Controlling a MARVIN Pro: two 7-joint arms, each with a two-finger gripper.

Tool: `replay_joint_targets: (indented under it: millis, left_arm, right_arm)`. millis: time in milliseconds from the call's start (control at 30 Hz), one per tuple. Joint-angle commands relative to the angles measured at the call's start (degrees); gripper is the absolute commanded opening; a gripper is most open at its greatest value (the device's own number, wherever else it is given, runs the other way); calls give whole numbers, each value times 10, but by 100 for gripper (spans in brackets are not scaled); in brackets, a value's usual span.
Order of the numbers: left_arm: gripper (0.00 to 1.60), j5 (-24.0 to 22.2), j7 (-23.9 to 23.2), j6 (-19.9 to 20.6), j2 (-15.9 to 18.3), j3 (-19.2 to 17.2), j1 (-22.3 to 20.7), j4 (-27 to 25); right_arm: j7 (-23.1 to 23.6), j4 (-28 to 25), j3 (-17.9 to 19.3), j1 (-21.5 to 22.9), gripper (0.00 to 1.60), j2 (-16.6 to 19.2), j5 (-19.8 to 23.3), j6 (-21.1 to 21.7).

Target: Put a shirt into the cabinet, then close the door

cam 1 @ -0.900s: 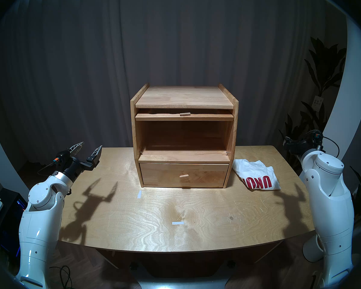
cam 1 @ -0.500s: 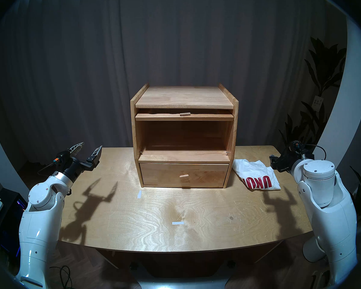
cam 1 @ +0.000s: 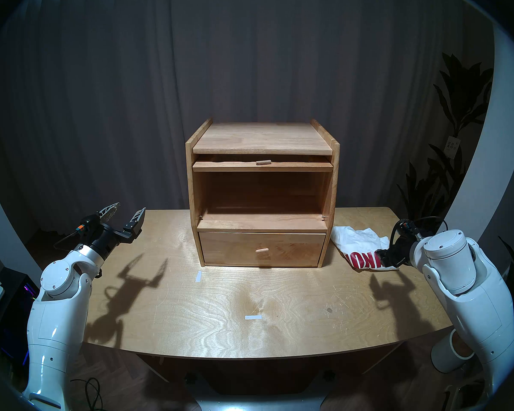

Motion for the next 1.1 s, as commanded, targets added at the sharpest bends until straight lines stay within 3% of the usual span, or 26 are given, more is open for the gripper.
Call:
replay_joint_targets:
  millis: [0, 33, 500, 667, 800, 900, 1067]
  left_arm:
    - [160, 0, 0, -2, 2, -1, -6, -7]
    - [160, 0, 0, -2, 2, -1, -6, -7]
    - [160, -1, -1, -2, 3, -1, -6, -6]
    - [160, -1, -1, -2, 3, -1, -6, -7]
    - [160, -1, -1, -3, 3, -1, -6, -7]
    - [160, -1, -1, -3, 3, -1, -6, -7]
    - [160, -1, -1, -3, 3, -1, -6, -6]
  right_arm:
    - [69, 16, -7, 37, 160, 73, -27, -2]
    - [75, 22, -5, 42, 160, 65, -32, -4]
    - [232, 42, -60, 74, 160, 158, -70, -44]
    - [293, 52, -89, 88, 160, 193, -87, -77]
    - [328, 76, -121, 87, 160, 218, -127, -123]
    - [328, 101, -150, 83, 160, 236, -165, -153]
    - [295, 161, -189, 92, 160, 225, -223, -199]
